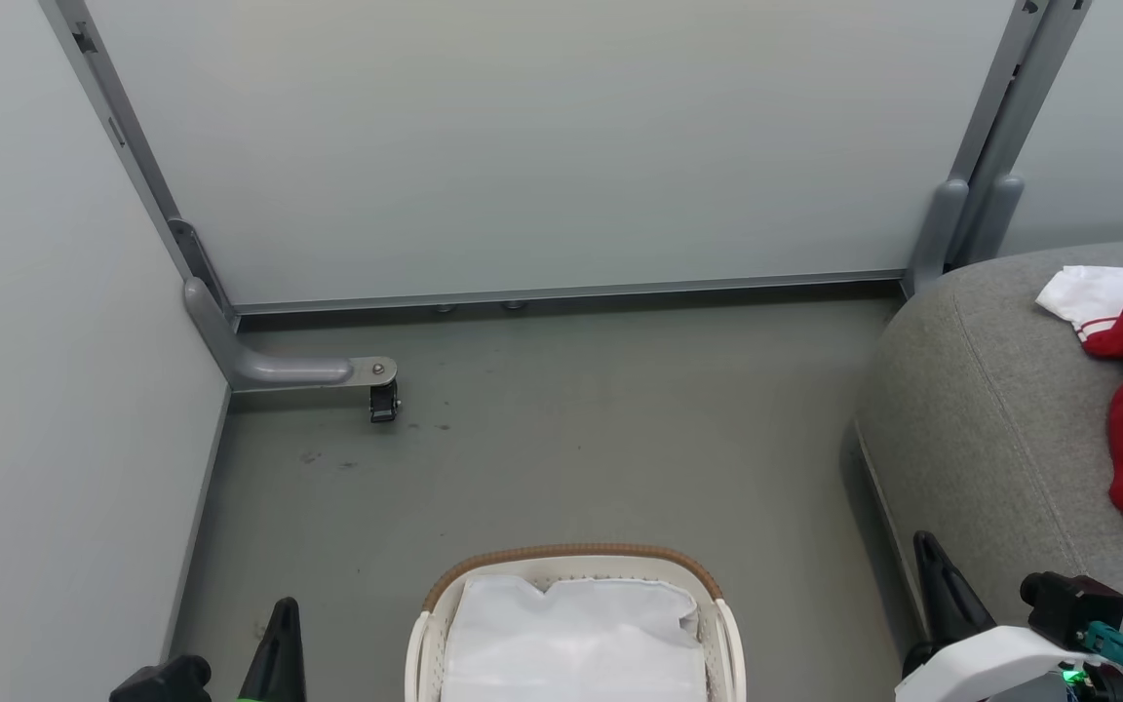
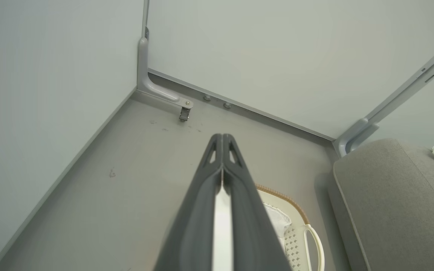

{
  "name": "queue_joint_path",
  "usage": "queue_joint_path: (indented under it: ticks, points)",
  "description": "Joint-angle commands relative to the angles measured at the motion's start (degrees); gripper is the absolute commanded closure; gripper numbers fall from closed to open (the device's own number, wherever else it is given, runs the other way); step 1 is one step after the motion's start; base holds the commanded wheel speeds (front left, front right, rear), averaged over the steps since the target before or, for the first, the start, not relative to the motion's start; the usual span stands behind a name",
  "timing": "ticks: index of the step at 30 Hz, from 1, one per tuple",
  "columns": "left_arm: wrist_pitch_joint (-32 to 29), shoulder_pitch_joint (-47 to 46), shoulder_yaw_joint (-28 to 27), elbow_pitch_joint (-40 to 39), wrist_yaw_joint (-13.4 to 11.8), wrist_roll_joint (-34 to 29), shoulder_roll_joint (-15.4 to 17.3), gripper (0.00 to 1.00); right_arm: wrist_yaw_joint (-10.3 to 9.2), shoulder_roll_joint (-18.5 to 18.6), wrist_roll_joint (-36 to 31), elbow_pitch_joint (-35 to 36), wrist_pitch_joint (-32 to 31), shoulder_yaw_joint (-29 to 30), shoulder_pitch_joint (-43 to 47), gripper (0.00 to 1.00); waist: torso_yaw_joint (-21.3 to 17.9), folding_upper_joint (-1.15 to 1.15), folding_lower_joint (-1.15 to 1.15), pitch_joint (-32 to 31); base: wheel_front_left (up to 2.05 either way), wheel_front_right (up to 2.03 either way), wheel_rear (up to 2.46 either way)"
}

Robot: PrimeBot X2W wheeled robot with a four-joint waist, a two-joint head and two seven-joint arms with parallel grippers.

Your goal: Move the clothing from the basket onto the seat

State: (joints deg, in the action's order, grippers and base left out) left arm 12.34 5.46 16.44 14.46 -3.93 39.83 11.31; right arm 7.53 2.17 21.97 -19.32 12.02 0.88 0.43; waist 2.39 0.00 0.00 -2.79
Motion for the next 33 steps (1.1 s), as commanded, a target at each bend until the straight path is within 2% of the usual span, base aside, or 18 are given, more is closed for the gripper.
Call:
queue_joint_path:
  ticks: [1,33]
  points:
    - [-0.53,-1.90,-1.24,-0.74,0.68,2.20,-0.17,1.00,-0.01,0.28,2.79,1.21,-0.56,0.35,-1.64,1.00,-0.03,0.00,0.00,0.04,0.00,0.00,0.00]
    - [-7.58,-6.09,-9.63,-0.72,4.99,22.36,-3.21,1.00,-0.03,0.53,29.51,3.06,-7.65,2.42,-3.79,1.00,-0.69,0.00,0.00,0.86,0.00,0.00,0.00]
